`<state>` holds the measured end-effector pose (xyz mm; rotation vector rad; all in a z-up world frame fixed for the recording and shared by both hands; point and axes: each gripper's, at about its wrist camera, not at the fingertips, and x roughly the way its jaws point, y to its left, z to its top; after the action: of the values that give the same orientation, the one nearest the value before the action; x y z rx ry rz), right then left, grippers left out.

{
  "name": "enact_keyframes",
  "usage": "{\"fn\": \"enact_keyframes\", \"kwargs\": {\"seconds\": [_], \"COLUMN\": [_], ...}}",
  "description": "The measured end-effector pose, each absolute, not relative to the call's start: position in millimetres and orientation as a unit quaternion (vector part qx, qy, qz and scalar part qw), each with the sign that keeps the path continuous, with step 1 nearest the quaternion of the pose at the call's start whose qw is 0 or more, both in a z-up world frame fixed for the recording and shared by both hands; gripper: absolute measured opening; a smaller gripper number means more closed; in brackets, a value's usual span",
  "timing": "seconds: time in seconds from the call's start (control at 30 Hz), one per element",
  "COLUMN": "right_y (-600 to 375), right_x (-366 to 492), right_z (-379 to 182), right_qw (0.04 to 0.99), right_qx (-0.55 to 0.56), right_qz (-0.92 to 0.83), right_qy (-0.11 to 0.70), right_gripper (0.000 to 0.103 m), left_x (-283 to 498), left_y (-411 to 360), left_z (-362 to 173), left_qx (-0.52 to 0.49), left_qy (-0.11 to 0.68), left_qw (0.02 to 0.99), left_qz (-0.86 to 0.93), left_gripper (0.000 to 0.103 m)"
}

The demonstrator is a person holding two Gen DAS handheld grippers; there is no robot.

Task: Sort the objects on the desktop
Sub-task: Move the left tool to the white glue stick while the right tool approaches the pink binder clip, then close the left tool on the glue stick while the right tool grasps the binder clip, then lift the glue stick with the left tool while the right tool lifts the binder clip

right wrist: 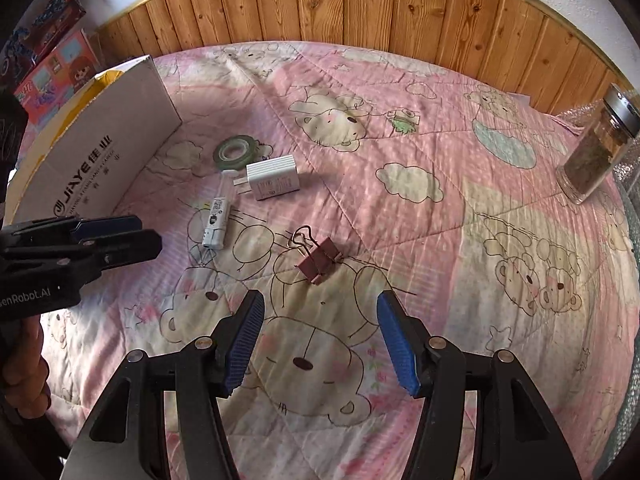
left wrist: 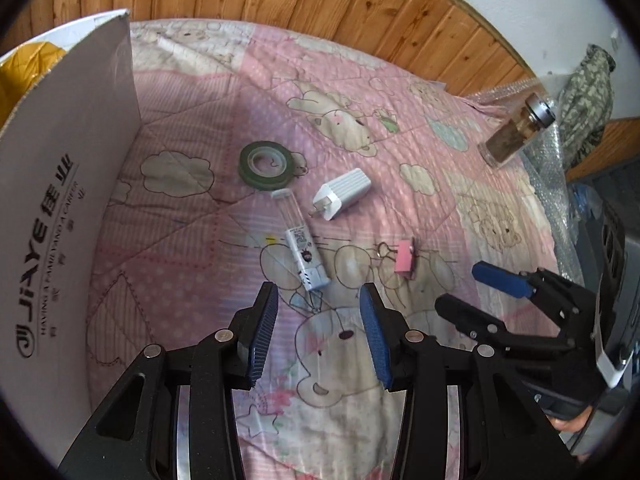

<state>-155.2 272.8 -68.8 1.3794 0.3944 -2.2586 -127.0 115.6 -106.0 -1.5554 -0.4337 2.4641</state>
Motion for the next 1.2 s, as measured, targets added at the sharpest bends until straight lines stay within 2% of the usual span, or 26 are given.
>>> {"fn": "enact_keyframes", "kwargs": {"seconds": [0.3,0.43,0.5,0.53,0.57,0.63,0.93,1.2], "right_y": [254,253,253,253,254,255,269,264], "right_x": [-176,-185,-187,-188,-189,-191,-193,-177], "right_z": [-100,-114,-114,-114,-113,-113,-99,-73], "right_qw": [0.231,0.236,0.241,0.243,0.243,0.245,0.252,0.269], "right_qx": [0.484,0.490,0.483,0.482,0.482,0.488,0.513,0.511], "right_qz": [-0.826,-0.821,-0.824,-0.824,-0.825,-0.822,-0.815,-0.814], "right_qy": [0.177,0.173,0.170,0.169,0.169,0.163,0.097,0.062], "right_gripper": [0.060,0.060,0.049,0.044,0.039,0.038,0.038,0.038], "left_x": [-159,-168,-170,-170,-170,-168,-157,-136], "left_y": [118,123,128,132,134,132,119,110], "left_z": [-141,-141,-140,-140,-141,-141,-133,-102], "left_qx": [-0.542,-0.527,-0.522,-0.519,-0.518,-0.513,-0.514,-0.500], "left_qy": [-0.175,-0.167,-0.151,-0.135,-0.120,-0.115,-0.144,-0.143], "left_qw": [0.079,0.075,0.074,0.070,0.066,0.064,0.066,0.060], "left_qz": [0.818,0.830,0.837,0.841,0.844,0.848,0.843,0.852], "left_gripper": [0.045,0.048,0.045,0.038,0.023,0.019,0.018,0.018]}}
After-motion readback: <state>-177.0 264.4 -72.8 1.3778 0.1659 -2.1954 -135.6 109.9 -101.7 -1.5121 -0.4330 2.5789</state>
